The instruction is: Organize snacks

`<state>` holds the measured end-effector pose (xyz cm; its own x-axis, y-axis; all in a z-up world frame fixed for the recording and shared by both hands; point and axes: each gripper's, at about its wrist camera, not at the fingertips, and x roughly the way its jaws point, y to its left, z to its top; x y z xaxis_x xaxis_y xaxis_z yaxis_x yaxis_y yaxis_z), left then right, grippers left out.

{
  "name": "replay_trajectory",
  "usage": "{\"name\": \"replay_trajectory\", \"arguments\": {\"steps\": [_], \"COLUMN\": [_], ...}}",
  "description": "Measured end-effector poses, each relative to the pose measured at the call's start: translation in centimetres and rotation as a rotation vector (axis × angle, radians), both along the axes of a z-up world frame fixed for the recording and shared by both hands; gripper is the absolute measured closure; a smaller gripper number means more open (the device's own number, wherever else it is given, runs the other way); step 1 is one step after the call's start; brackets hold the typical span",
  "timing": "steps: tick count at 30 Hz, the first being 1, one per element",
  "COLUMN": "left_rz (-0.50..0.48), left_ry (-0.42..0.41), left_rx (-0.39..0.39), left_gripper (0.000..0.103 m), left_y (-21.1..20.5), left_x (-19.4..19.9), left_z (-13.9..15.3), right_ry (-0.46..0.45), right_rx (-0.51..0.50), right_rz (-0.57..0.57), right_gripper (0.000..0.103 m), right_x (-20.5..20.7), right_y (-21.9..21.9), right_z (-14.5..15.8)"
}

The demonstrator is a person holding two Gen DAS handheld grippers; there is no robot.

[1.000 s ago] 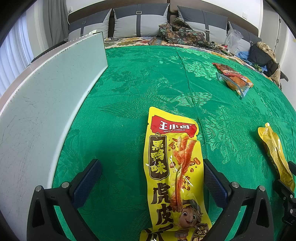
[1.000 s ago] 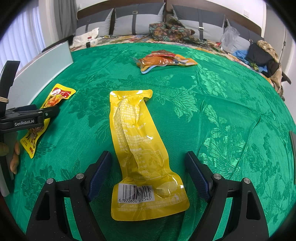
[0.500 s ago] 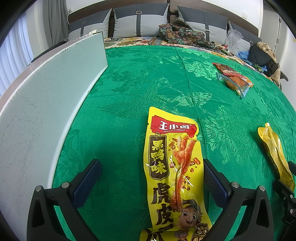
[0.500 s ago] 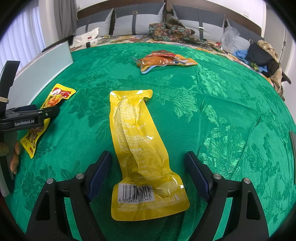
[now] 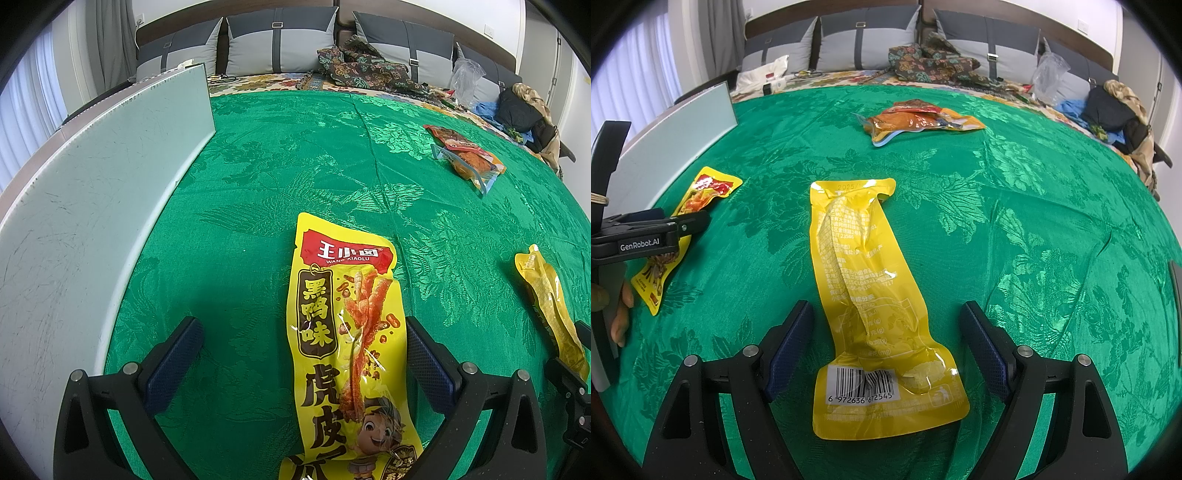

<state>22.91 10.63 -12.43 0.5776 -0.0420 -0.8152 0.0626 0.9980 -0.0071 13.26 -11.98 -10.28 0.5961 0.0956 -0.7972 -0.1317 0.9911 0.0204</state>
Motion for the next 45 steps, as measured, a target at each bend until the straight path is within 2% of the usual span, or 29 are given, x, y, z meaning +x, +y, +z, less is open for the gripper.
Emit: {"name": "replay_trajectory", "arguments": {"steps": [4, 7, 10, 12, 14, 16, 17, 18, 19, 20, 23, 29, 32, 35, 37, 41, 45], "left_rz": [-0.019, -0.106, -0.182, -0.198, -0.201, -0.221, -0.231, -0.223, -0.220, -0.221, -0.206, -0.150, -0.122, -0.095, -0.061, 0.073, 0.233], "left_ry": [0.005, 0.091, 0.174, 0.197, 0.200, 0.164, 0.130, 0.130, 0.131, 0.122, 0.109, 0.066, 0.035, -0.030, -0.081, -0.143, -0.140], "left_rx": [0.003, 0.011, 0.023, 0.021, 0.024, 0.023, 0.022, 0.029, 0.007, -0.011, -0.092, -0.283, -0.355, -0.415, -0.418, -0.338, -0.220], "left_gripper": [0.000, 0.000, 0.000, 0.001, 0.002, 0.025, 0.055, 0.055, 0.056, 0.058, 0.062, 0.062, 0.062, 0.061, 0.061, 0.061, 0.057], "left_y": [0.0, -0.1, -0.2, -0.3, -0.5, -0.8, -0.9, -0.8, -0.4, 0.0, 1.3, 3.2, 4.6, 7.6, 10.4, 17.7, 24.7], "left_x": [-0.2, 0.2, 0.6, 0.5, 0.4, -0.1, -0.6, -0.6, -0.9, -1.1, -2.5, -6.6, -8.6, -10.5, -11.5, -12.3, -12.6], "left_z": [0.0, 0.3, 0.5, 0.6, 0.6, 1.0, 1.6, 1.8, 1.9, 2.1, 3.0, 5.8, 8.3, 11.8, 14.0, 16.8, 16.3], "right_ry": [0.000, 0.030, 0.201, 0.315, 0.418, 0.449, 0.448, 0.434, 0.408, 0.402, 0.430, 0.421, 0.411, 0.360, 0.328, 0.273, 0.261], "right_rx": [0.001, 0.002, 0.052, 0.179, 0.219, 0.136, 0.095, 0.014, -0.068, -0.071, 0.073, 0.456, 0.550, 0.606, 0.644, 0.695, 0.686], "right_rz": [0.000, 0.015, 0.048, 0.018, -0.013, 0.047, 0.082, 0.114, 0.115, 0.120, 0.081, -0.029, -0.041, 0.005, 0.068, 0.237, 0.420], "right_gripper": [0.018, 0.018, 0.019, 0.020, 0.019, 0.023, 0.025, 0.049, 0.050, 0.052, 0.053, 0.053, 0.053, 0.053, 0.053, 0.052, 0.052], "right_x": [-0.1, 0.4, 2.8, 4.8, 6.8, 7.9, 8.0, 7.9, 7.6, 7.3, 6.1, 3.2, 2.6, 2.7, 3.1, 4.7, 5.3], "right_y": [0.0, 0.0, -0.4, -1.6, -1.6, 0.3, 1.2, 2.4, 3.0, 3.3, 2.1, -1.5, -1.5, 0.7, 3.4, 11.7, 22.5], "right_z": [0.0, 0.0, 0.8, 1.2, 1.2, 1.1, 1.1, 1.1, 1.1, 1.2, 1.2, 2.1, 3.2, 6.3, 9.0, 14.5, 17.5]}}
